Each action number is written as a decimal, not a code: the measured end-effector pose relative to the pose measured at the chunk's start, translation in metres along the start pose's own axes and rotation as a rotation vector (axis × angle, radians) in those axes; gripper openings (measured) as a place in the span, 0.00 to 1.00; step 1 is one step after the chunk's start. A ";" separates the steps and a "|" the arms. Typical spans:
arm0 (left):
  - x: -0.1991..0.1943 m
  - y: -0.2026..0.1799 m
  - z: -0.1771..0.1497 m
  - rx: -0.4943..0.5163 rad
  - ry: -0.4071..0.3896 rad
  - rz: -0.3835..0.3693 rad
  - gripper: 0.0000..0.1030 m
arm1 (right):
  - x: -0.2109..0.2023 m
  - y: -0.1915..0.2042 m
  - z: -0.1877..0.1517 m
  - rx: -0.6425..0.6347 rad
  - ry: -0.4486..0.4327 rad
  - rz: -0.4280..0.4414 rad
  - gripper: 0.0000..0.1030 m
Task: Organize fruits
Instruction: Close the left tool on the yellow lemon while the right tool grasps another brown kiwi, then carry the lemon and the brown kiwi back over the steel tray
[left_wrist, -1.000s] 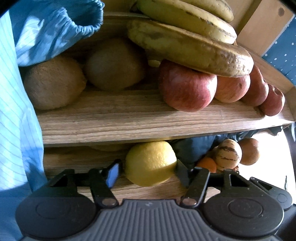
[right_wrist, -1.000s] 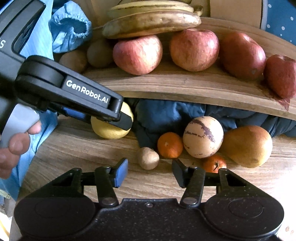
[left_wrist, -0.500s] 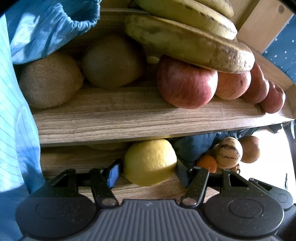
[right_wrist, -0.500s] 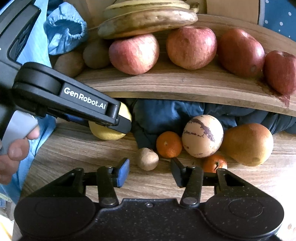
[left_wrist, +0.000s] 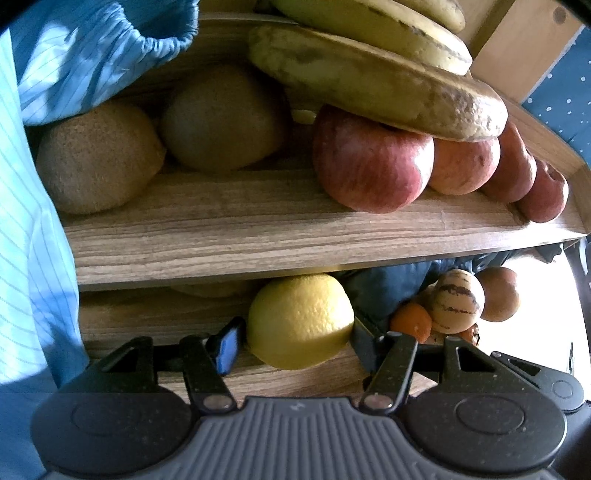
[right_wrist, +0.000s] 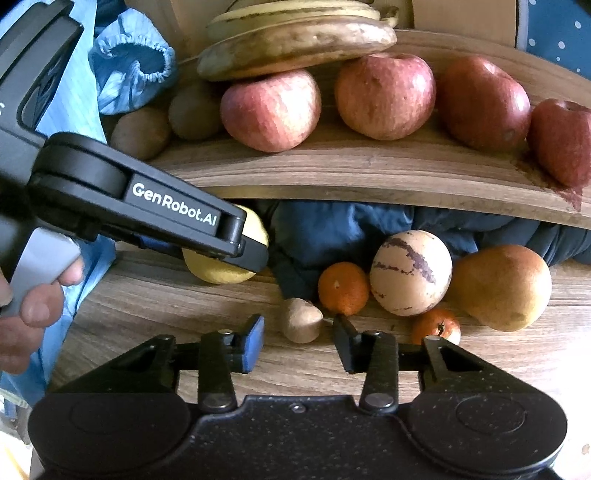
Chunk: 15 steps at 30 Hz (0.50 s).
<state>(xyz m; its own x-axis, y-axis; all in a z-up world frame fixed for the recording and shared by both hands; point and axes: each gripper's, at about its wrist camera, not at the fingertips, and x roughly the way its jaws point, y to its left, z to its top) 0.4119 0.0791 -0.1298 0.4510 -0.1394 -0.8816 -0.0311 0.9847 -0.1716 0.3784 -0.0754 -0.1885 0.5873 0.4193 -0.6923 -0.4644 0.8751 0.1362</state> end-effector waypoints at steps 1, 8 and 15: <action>0.000 0.000 0.000 0.001 0.001 0.000 0.63 | -0.001 0.000 -0.001 -0.001 -0.001 -0.001 0.36; -0.005 -0.002 -0.005 0.006 0.008 0.002 0.63 | -0.003 -0.005 -0.005 0.000 -0.003 -0.001 0.28; -0.008 -0.004 -0.014 0.010 0.011 0.002 0.63 | -0.008 -0.008 -0.010 0.006 0.006 0.003 0.28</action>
<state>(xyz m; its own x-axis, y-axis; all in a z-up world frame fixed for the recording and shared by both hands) 0.3959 0.0745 -0.1276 0.4414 -0.1381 -0.8866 -0.0228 0.9860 -0.1650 0.3710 -0.0878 -0.1911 0.5817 0.4208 -0.6961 -0.4622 0.8752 0.1428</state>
